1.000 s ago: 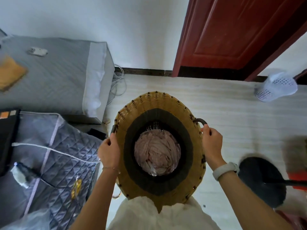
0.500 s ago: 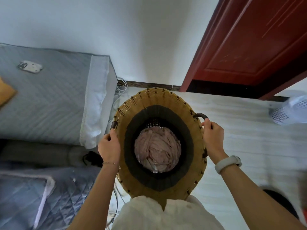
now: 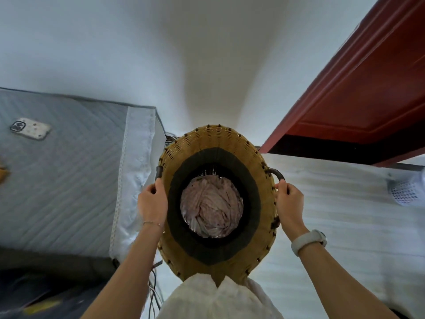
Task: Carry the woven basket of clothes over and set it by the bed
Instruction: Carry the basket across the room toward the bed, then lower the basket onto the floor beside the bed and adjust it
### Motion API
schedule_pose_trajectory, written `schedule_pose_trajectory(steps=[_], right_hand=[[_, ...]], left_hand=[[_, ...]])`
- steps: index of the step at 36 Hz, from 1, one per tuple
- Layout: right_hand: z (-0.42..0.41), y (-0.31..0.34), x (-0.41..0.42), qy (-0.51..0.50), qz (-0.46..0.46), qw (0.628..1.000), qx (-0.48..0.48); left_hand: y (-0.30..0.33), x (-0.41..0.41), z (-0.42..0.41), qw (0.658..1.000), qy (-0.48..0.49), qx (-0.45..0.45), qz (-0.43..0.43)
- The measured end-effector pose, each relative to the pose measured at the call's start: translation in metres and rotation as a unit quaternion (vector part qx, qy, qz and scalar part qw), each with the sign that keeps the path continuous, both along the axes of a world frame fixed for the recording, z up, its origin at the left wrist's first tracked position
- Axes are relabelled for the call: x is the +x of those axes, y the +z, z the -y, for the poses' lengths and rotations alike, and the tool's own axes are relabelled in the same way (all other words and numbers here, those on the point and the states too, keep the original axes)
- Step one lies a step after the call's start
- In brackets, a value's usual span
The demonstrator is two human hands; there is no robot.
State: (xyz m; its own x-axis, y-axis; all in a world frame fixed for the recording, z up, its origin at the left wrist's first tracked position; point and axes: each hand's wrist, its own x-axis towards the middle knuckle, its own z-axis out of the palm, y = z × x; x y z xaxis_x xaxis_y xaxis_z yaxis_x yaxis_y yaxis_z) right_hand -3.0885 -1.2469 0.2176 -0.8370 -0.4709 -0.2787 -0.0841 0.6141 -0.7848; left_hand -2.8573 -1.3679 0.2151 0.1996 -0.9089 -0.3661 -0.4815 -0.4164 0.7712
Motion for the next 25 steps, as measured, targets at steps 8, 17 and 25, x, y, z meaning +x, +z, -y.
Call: schedule_pose_trajectory(steps=[8, 17, 25], right_hand=[[0.080, -0.044, -0.046, -0.024, 0.060, 0.998, 0.022], [0.153, -0.103, -0.091, 0.000, 0.102, 0.992, 0.073], [0.189, -0.177, -0.106, 0.008, 0.109, 0.985, 0.131]], left_hand=[[-0.039, -0.045, 0.086, 0.999, -0.009, 0.033, 0.003], [-0.094, -0.082, 0.162, 0.995, -0.036, 0.088, 0.013], [-0.162, -0.093, 0.204, 0.987, -0.066, 0.147, 0.016]])
